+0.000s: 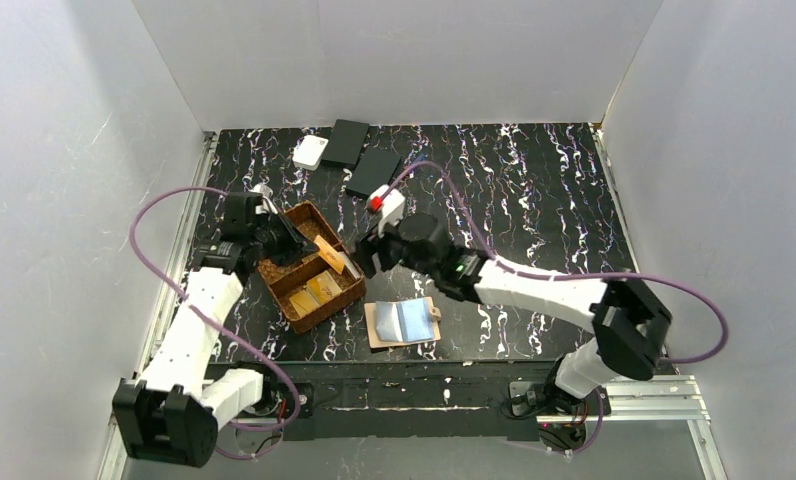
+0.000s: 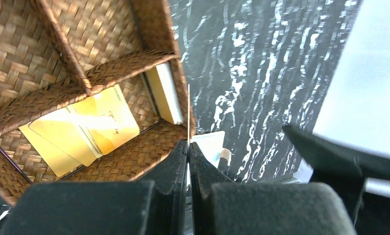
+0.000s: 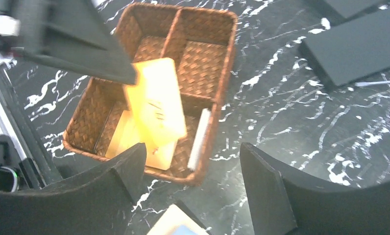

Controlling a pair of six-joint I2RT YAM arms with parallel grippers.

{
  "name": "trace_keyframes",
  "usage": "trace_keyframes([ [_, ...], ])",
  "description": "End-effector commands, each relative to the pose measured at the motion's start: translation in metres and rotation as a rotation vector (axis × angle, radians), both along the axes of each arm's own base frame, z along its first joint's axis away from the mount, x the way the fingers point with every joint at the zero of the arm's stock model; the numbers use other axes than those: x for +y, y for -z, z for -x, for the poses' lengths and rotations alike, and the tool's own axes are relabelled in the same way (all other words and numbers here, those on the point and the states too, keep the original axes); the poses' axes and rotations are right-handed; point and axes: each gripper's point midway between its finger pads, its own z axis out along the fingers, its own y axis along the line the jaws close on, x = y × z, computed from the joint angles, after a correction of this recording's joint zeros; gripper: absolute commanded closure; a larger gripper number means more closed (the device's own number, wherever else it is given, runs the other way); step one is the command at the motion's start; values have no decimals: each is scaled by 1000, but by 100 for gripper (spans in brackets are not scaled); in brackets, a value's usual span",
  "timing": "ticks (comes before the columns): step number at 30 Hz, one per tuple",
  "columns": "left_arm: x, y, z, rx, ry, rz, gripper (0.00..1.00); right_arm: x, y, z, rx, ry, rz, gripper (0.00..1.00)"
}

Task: Put the credit cards into the card holder
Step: Pick up the credit card from the storage box.

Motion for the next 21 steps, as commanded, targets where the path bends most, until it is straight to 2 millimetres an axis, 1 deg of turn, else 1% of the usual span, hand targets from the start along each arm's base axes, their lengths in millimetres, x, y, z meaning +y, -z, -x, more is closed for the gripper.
trace_keyframes([
  [1,-2,-45,18,-150,103,-16,100,-31,-26,-4,186,-46,-70,21],
  [3,-12,-57,23,-224,180,23,100,-47,-27,-5,286,-90,-91,20],
  [4,-21,-61,26,-265,242,59,100,-53,-27,-3,335,-124,-107,20],
  [5,-31,-69,29,-308,313,101,100,-56,-29,5,391,-195,-127,19],
  [7,-52,-78,38,-374,448,206,100,-59,-33,25,515,-334,-187,19],
  [9,-66,-86,44,-420,532,304,100,-59,-41,38,597,-419,-260,19],
  [10,-72,-90,48,-434,567,349,100,-59,-43,45,619,-449,-289,20],
  [13,-77,-94,52,-469,600,385,100,-62,-50,59,663,-498,-395,23],
  [15,-80,-98,53,-483,610,415,100,-66,-47,60,687,-485,-424,26],
  [17,-84,-103,55,-499,625,451,100,-70,-50,63,692,-490,-452,30],
  [18,-85,-105,56,-511,633,461,100,-71,-52,65,695,-494,-468,33],
  [19,-86,-104,57,-512,638,463,100,-73,-54,66,697,-499,-482,40],
  [21,-88,-102,61,-504,650,468,100,-76,-55,67,705,-501,-499,49],
])
